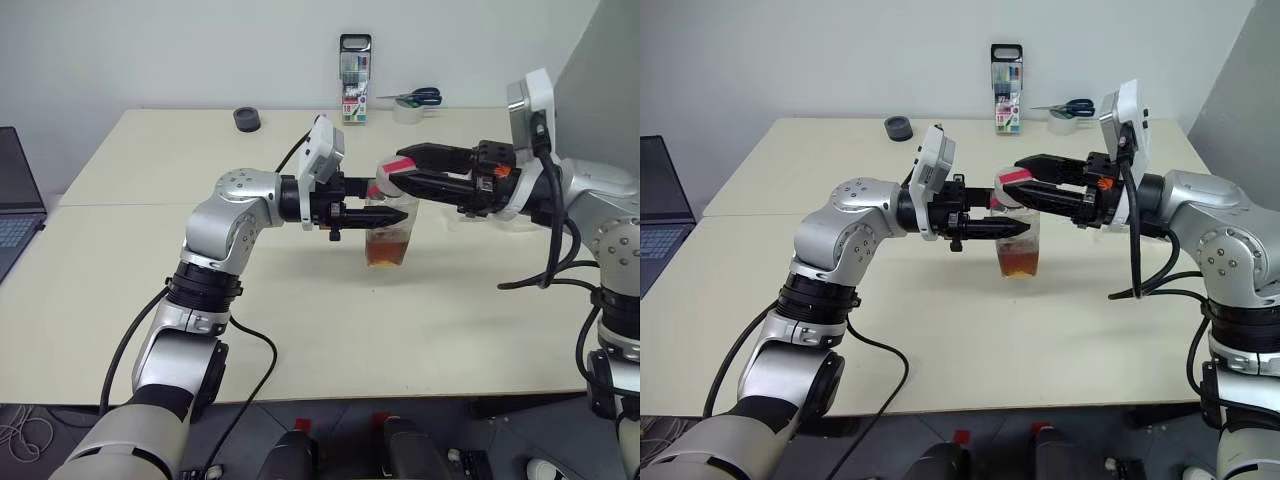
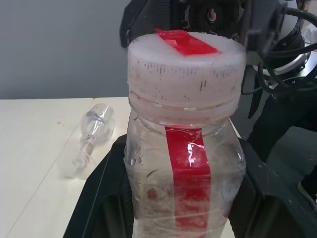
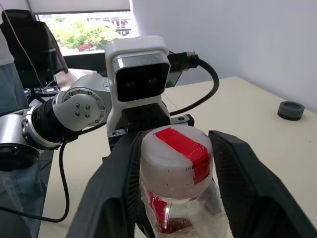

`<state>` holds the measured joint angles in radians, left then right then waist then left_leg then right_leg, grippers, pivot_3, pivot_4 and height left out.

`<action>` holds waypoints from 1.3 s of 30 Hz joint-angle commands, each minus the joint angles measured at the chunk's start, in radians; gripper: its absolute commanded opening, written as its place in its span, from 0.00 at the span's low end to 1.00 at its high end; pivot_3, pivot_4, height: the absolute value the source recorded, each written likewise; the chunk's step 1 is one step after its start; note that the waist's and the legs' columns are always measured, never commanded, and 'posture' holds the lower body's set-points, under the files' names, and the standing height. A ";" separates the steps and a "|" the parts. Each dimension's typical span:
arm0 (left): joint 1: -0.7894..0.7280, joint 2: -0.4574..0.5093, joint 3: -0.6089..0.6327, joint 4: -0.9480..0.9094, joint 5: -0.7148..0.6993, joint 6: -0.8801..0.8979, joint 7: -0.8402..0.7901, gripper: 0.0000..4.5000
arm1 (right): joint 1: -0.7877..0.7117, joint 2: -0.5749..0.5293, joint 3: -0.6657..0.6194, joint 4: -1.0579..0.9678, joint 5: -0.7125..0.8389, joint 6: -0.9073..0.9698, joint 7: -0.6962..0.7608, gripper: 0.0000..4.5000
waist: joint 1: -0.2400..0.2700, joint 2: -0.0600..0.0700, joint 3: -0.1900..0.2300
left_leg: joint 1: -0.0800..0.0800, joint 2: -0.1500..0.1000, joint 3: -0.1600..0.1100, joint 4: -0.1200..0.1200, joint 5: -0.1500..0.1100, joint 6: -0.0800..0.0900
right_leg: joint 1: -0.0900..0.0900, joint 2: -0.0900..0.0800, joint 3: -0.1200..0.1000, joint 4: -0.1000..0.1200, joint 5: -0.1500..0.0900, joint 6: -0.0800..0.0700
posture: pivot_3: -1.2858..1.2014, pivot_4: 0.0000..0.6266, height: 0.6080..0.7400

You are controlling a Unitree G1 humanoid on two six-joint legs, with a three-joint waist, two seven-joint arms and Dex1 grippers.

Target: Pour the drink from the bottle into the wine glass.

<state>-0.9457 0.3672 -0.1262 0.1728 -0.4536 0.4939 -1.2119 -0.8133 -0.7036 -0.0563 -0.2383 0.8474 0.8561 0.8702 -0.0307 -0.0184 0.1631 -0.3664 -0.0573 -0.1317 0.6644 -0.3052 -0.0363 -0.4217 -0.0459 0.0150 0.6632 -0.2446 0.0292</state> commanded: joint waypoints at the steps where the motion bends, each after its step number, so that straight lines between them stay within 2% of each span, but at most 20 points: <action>1: -0.027 0.002 0.028 -0.034 -0.021 -0.016 -0.001 0.44 | 0.006 -0.031 -0.047 -0.043 0.044 0.050 0.000 0.78 | 0.001 0.000 0.000 | 0.000 0.000 0.000 0.000 0.000 0.000 | 0.000 0.000 0.000 0.000 0.000 0.000 | 0.52 0.24 1.00; 4: -0.019 0.001 0.029 -0.039 -0.018 -0.019 0.006 0.44 | 0.066 -0.041 -0.105 -0.107 0.079 0.097 -0.079 1.00 | 0.003 0.000 0.000 | 0.000 0.000 0.000 0.000 0.000 0.000 | 0.000 -0.001 0.000 0.000 0.000 0.000 | 0.52 0.24 1.00; 8: -0.015 0.004 0.034 -0.023 -0.011 -0.029 0.009 0.44 | 0.179 -0.025 -0.186 -0.278 0.178 0.170 -0.236 1.00 | 0.005 0.000 0.000 | -0.001 0.000 -0.001 0.000 0.000 0.000 | 0.000 -0.002 0.000 0.000 0.000 0.000 | 0.52 0.24 1.00; 12: -0.013 0.002 0.035 -0.016 -0.008 -0.035 0.014 0.44 | 0.190 0.072 -0.159 -0.404 0.051 0.119 -0.497 1.00 | -0.001 0.000 0.000 | 0.000 0.000 0.000 0.000 0.000 0.000 | -0.001 -0.002 0.001 0.001 0.000 0.000 | 0.52 0.24 1.00; 17: -0.014 0.001 0.027 -0.010 0.003 -0.048 0.018 0.44 | 0.170 0.139 -0.096 -0.471 -0.035 0.124 -0.653 1.00 | 0.001 0.000 0.000 | 0.000 -0.001 0.000 0.000 0.000 0.000 | -0.001 -0.002 0.000 0.001 0.000 0.000 | 0.52 0.24 1.00; 35: -0.022 0.000 0.026 0.001 0.008 -0.055 0.026 0.44 | 0.152 0.201 -0.103 -0.477 0.096 0.122 -0.721 1.00 | 0.001 0.000 0.000 | 0.000 -0.001 0.000 0.000 0.000 0.000 | -0.001 -0.001 0.000 0.001 0.000 0.000 | 0.52 0.24 1.00; 38: -0.023 0.001 0.026 0.001 0.008 -0.057 0.026 0.44 | 0.129 0.200 -0.093 -0.468 0.095 0.125 -0.726 0.87 | 0.001 0.000 0.000 | 0.000 -0.001 0.000 0.000 0.000 0.000 | -0.001 -0.001 0.000 0.001 0.000 0.000 | 0.52 0.24 1.00; 39: -0.025 0.001 0.026 0.004 0.009 -0.058 0.025 0.44 | 0.119 0.200 -0.090 -0.464 0.095 0.127 -0.728 0.79 | 0.001 0.000 0.000 | 0.000 -0.001 0.000 0.000 0.000 0.000 | -0.001 -0.001 0.000 0.001 0.000 0.000 | 0.52 0.24 1.00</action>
<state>-0.9447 0.3674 -0.1187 0.1931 -0.4385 0.4540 -1.1890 -0.6624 -0.5019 -0.1395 -0.6891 0.9275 0.9940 0.1486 -0.0301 -0.0183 0.1631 -0.3666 -0.0579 -0.1317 0.6644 -0.3051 -0.0365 -0.4223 -0.0470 0.0152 0.6638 -0.2446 0.0293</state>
